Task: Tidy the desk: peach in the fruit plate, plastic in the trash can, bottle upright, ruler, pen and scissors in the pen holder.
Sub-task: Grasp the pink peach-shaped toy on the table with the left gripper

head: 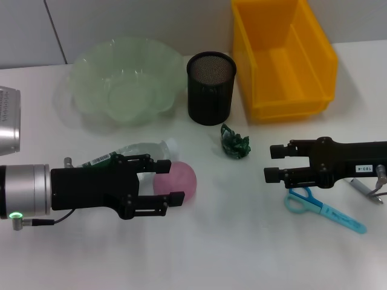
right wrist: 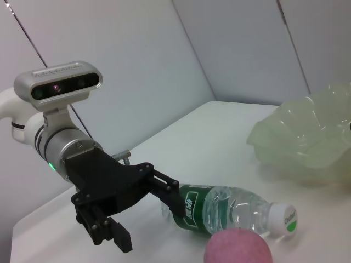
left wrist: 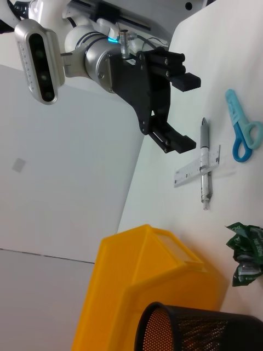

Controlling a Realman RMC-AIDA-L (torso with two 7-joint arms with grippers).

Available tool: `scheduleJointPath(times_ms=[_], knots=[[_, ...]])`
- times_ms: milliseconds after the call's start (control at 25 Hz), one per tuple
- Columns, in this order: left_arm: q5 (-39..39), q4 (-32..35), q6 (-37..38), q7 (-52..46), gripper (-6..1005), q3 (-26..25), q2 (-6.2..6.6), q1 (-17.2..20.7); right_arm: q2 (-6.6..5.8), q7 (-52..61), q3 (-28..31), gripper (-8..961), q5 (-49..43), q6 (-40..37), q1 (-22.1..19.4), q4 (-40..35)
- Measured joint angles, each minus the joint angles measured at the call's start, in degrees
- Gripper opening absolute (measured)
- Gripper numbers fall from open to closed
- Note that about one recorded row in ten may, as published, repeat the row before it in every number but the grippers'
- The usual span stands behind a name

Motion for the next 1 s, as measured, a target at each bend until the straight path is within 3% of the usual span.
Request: scheduleJointPath(times_ms=[1000], knots=[[0.0,0.92,0.08,0.0,700,0.11,0.05,0.18,0.0,0.11,0.0,765,0.0,0.16,0.23,0.26]])
